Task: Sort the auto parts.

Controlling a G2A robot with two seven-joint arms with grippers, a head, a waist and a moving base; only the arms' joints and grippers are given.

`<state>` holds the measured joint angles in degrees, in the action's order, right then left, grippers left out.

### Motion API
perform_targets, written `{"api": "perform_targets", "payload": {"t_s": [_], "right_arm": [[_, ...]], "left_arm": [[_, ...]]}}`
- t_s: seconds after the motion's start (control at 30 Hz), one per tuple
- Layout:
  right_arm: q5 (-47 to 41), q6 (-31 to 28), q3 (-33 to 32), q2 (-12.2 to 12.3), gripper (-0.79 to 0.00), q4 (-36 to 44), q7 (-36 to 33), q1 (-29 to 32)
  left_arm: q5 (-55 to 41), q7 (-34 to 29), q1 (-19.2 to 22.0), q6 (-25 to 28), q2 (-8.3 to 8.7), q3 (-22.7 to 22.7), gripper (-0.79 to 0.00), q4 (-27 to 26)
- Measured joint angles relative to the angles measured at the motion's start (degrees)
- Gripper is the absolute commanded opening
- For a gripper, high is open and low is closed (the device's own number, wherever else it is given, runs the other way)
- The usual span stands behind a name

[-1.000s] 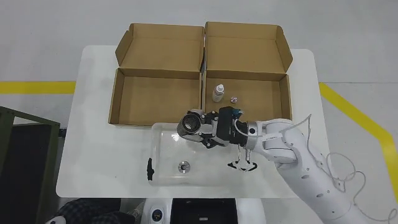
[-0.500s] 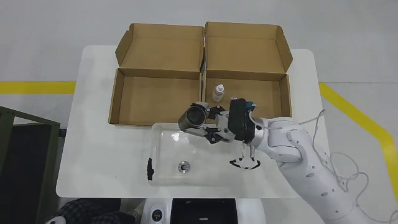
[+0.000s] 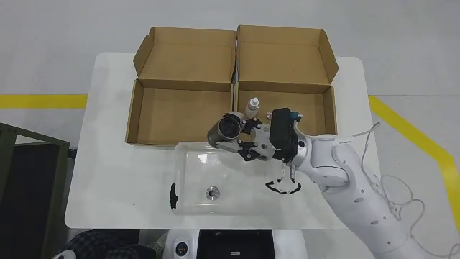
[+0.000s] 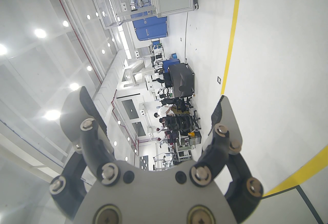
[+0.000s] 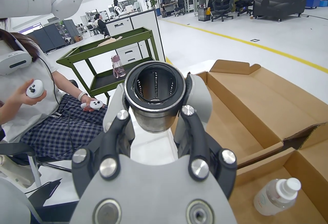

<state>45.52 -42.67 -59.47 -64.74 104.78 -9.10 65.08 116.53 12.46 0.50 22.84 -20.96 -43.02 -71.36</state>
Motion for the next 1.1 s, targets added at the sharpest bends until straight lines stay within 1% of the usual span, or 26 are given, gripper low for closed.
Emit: {"api": "perform_targets", "payload": {"t_s": [0.17,0.3,0.53,0.7,0.87,1.1], "right_arm": [[2.40,2.02,0.88,-0.31,-0.785,-0.03,-1.17,-1.00],[5.14,4.87,2.27,-0.75,-0.785,0.19,-2.14,-2.11],[11.95,10.10,6.32,-1.98,-0.785,-1.82,-4.75,-6.06],[17.44,12.56,9.36,-2.89,-0.785,-2.74,-6.71,-8.98],[21.67,15.78,12.62,-4.19,-0.785,-5.73,-8.22,-12.32],[23.05,19.65,16.68,-6.52,-0.785,-11.73,-8.78,-17.29]], "left_arm": [[0.00,0.00,0.00,0.00,0.00,0.00,0.000,0.00],[0.00,0.00,0.00,0.00,0.00,0.00,0.000,0.00],[0.00,0.00,0.00,0.00,0.00,0.00,0.000,0.00],[0.00,0.00,0.00,0.00,0.00,0.00,0.000,0.00],[0.00,0.00,0.00,0.00,0.00,0.00,0.000,0.00],[0.00,0.00,0.00,0.00,0.00,0.00,0.000,0.00]]}}
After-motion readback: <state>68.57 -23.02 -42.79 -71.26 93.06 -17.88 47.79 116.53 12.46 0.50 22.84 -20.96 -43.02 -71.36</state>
